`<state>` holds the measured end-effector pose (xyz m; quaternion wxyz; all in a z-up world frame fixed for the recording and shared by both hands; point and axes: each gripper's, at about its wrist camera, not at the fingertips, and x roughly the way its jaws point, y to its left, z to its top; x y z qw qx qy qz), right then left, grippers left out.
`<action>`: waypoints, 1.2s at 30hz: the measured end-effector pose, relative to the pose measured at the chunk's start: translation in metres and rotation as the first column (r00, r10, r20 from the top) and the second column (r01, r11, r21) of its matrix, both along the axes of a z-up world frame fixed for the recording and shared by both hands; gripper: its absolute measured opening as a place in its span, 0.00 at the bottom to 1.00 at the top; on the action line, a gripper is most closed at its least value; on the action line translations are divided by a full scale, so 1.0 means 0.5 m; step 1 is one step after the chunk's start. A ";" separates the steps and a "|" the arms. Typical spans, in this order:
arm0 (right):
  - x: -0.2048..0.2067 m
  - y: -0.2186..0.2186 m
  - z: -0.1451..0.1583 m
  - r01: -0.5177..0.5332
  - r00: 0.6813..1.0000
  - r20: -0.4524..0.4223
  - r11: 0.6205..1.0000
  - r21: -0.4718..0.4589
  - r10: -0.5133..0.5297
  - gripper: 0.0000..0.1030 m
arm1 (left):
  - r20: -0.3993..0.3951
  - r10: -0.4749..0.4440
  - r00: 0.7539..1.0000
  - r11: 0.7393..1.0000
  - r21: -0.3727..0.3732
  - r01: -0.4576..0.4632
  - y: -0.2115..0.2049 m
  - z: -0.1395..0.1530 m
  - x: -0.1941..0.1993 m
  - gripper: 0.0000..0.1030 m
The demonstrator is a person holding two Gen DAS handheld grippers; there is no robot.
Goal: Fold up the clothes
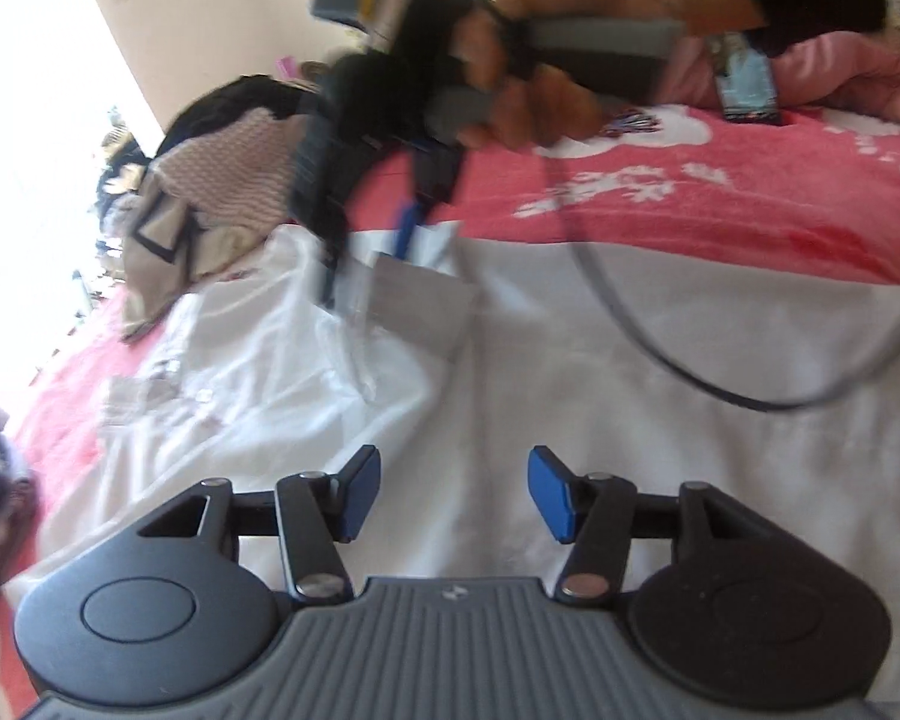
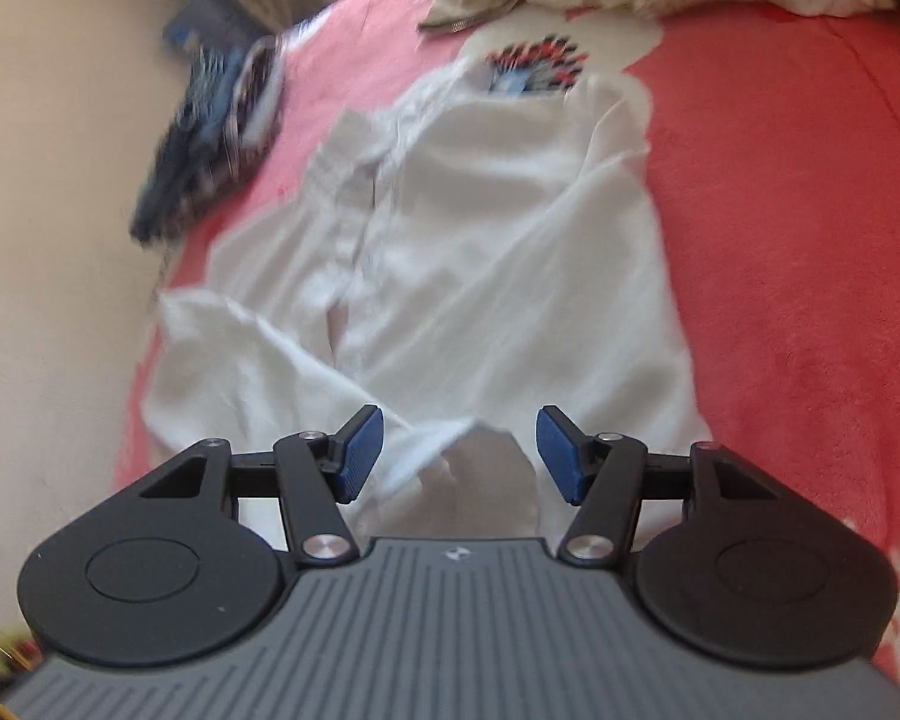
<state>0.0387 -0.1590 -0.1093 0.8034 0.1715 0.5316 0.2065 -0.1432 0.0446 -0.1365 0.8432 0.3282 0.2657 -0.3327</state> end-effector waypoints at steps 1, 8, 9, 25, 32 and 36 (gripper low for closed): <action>-0.011 0.008 -0.008 -0.017 1.000 -0.007 1.000 -0.019 0.017 0.54 | 0.030 0.003 1.000 1.000 0.014 -0.003 -0.004 -0.002 0.002 0.57; -0.048 0.027 -0.006 -0.076 0.997 0.005 0.995 -0.068 0.077 0.46 | 0.130 -0.030 0.991 0.995 0.095 0.018 -0.059 -0.032 0.039 0.63; -0.046 0.027 -0.002 -0.079 0.997 0.007 0.995 -0.065 0.080 0.44 | 0.131 -0.029 0.991 0.995 0.096 0.016 -0.065 -0.033 0.044 0.62; -0.050 0.022 0.015 -0.063 0.998 0.007 0.997 0.053 0.063 0.03 | -0.040 0.111 0.993 0.989 -0.091 -0.114 -0.056 0.018 0.097 0.03; -0.104 -0.002 0.081 -0.049 0.998 0.040 0.993 0.108 0.045 0.03 | -0.054 0.097 0.994 0.970 -0.218 -0.106 -0.024 0.096 0.040 0.02; -0.160 -0.019 0.105 -0.047 0.998 0.047 0.993 0.106 0.043 0.03 | -0.064 0.047 0.997 0.976 -0.211 -0.059 -0.030 0.091 0.001 0.03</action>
